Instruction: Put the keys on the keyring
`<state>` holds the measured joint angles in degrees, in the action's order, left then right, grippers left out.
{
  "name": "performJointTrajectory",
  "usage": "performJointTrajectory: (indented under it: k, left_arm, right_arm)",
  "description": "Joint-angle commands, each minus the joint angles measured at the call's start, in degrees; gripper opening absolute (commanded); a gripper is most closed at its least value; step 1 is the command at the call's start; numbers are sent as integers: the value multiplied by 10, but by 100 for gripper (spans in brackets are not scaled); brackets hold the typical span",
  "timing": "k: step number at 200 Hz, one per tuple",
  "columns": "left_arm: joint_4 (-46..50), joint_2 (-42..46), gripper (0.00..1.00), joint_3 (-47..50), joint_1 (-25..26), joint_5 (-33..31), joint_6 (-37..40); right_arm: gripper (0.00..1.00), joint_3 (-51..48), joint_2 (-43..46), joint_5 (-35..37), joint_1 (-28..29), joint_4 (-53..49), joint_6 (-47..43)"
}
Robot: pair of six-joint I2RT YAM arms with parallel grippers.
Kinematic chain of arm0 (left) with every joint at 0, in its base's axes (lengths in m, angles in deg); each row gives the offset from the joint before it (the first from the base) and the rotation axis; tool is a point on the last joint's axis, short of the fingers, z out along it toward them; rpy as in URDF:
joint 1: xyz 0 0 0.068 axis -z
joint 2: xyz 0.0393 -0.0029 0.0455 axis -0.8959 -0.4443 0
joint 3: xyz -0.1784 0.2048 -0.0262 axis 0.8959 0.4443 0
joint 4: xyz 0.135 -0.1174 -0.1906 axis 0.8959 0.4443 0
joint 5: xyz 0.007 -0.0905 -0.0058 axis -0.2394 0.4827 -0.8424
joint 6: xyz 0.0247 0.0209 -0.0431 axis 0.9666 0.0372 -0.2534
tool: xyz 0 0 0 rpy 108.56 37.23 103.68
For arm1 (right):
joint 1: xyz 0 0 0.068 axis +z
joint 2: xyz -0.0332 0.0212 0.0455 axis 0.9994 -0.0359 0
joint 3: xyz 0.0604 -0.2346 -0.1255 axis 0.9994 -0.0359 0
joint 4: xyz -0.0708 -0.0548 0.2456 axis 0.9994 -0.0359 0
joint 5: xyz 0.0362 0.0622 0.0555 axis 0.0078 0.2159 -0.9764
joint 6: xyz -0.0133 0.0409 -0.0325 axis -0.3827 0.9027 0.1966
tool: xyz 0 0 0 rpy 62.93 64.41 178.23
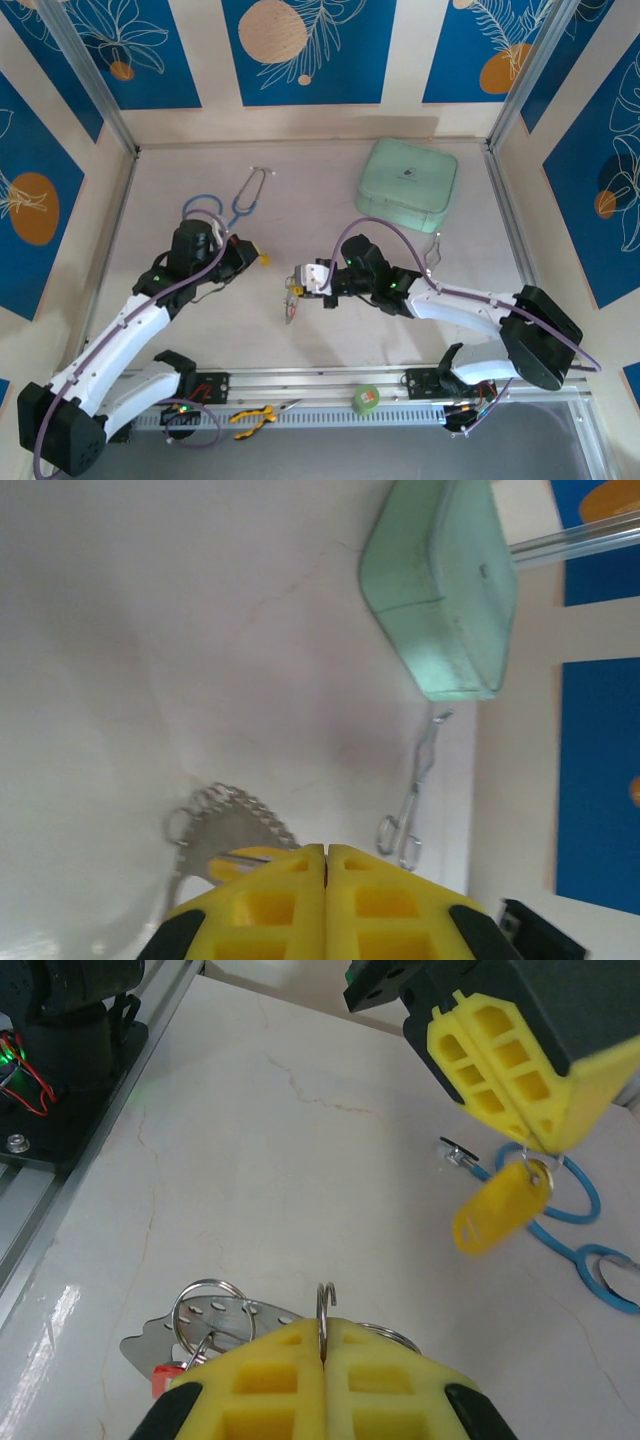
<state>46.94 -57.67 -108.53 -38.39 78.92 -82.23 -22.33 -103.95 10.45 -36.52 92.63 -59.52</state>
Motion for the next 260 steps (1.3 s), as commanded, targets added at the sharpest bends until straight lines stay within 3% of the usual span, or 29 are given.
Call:
performJointTrajectory:
  k: [1, 108, 260]
  left_arm:
    - [-47, 9, 0, 16, 20, 16, -62]
    - [-115, 8, 0, 45, 95, 9, -105]
    - [-51, 15, 0, 27, 109, 21, -56]
  right_arm:
    - [0, 17, -11, -23, 3, 34, 13]
    - [0, 29, -31, -23, -3, 53, 3]
    - [0, 32, -36, 55, -2, 70, -6]
